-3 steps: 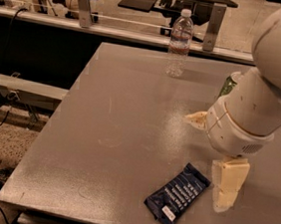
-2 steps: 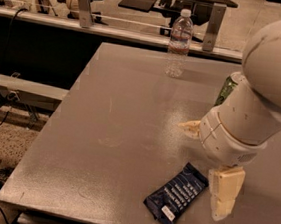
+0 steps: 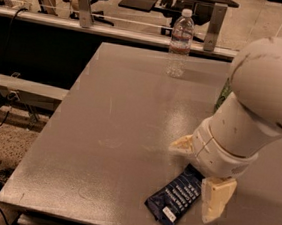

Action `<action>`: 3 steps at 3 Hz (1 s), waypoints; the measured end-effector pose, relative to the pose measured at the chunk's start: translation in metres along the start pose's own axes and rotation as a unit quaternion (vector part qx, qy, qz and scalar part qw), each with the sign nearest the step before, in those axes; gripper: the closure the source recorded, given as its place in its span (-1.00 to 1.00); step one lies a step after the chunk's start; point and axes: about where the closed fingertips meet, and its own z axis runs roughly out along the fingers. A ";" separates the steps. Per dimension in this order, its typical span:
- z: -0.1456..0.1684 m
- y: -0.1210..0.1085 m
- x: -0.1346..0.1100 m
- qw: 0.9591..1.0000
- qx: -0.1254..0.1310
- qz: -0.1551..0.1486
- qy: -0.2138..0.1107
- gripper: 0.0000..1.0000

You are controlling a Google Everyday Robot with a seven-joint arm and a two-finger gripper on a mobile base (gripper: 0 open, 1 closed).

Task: Move rxbar blueberry near green can

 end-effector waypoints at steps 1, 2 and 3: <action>0.007 0.003 -0.001 1.000 -0.009 -0.002 0.005 -0.17; 0.004 0.003 -0.002 1.000 -0.011 -0.002 0.006 0.27; 0.001 0.002 -0.002 1.000 -0.011 -0.002 0.006 0.76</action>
Offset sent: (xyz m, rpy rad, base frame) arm -0.0030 -0.0016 -0.0187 -0.0578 0.0379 0.0002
